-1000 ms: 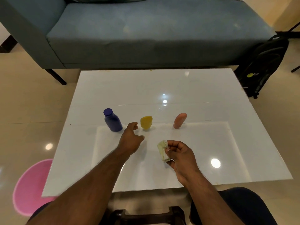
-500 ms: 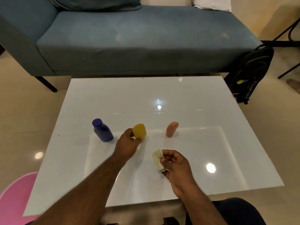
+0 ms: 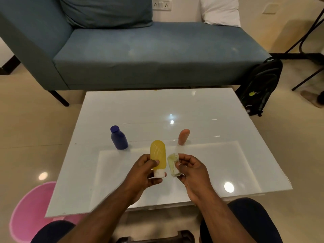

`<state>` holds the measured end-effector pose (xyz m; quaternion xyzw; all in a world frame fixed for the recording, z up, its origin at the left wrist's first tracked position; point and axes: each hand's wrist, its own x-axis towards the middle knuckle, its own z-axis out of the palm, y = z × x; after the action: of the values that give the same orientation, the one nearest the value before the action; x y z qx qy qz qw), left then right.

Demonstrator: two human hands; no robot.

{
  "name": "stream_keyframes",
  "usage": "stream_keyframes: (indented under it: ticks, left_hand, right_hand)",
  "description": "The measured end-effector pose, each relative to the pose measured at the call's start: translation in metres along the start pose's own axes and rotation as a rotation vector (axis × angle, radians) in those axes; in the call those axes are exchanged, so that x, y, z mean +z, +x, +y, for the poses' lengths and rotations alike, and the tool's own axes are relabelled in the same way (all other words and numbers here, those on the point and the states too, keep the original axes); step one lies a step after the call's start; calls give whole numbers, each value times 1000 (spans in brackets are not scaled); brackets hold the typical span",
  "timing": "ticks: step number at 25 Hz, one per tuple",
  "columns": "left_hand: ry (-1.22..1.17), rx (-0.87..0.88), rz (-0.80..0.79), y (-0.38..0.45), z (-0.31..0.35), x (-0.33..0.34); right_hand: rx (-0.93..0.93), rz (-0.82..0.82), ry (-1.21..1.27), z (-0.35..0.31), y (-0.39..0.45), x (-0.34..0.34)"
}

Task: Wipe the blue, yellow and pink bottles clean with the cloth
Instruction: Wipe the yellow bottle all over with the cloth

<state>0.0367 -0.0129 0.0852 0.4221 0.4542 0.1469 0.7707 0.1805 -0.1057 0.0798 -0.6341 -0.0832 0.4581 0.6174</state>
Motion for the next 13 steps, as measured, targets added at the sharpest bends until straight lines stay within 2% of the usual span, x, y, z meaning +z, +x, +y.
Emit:
stream_keyframes:
  ticks: [3,8,10,13]
  left_hand:
    - [-99,34,-15,-39,-7,2]
    - [-22,154,-50,-81,-12,7]
    - [-32,184,-44,-90,-10,12]
    - [-193,183,-67,-107,-2,21]
  right_hand:
    - [-183,11,-132,-20,-22,4]
    - [-660,3,-728,-50,-68,32]
    - [-749,-21,-907,-55,-80,42]
    - [-807,-43,-967,-58,-96,46]
